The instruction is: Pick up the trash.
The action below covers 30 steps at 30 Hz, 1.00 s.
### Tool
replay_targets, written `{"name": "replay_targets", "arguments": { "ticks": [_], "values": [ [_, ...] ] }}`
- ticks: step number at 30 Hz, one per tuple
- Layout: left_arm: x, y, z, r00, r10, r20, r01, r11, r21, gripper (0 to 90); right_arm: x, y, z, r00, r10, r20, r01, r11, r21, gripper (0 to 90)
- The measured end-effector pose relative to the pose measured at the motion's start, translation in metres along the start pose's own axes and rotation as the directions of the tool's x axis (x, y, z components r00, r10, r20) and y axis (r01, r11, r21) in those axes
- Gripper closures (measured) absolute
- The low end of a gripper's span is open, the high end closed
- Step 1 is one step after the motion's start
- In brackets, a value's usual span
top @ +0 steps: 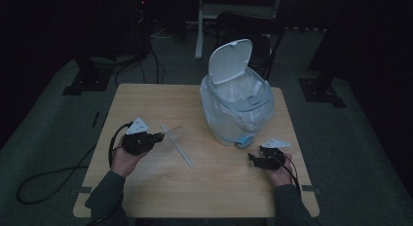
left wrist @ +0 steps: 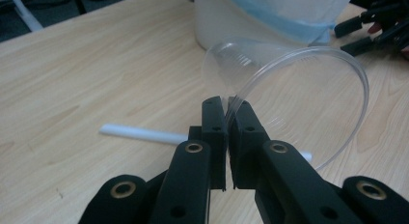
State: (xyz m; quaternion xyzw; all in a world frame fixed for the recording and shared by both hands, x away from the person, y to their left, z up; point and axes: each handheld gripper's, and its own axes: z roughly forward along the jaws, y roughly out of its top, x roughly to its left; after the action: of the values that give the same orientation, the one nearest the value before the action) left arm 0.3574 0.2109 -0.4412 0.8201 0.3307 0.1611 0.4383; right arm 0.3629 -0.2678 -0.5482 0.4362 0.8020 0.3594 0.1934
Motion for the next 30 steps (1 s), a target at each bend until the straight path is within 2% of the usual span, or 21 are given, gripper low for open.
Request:
{"name": "replay_targets", "arguments": {
  "ticks": [16,30],
  "values": [
    [-0.003,0.037,0.000,0.9983,0.056,0.018,-0.055,0.9974,-0.045,87.3,0.000,0.000,0.000,1.0000,0.000,-0.001,0.000,1.000,0.000,33.9],
    [-0.005,0.063,-0.002,0.9963,0.080,0.032,-0.077,0.9928,-0.092,87.3,0.000,0.000,0.000,1.0000,-0.001,-0.001,0.001,1.000,0.000,33.9]
  ]
}}
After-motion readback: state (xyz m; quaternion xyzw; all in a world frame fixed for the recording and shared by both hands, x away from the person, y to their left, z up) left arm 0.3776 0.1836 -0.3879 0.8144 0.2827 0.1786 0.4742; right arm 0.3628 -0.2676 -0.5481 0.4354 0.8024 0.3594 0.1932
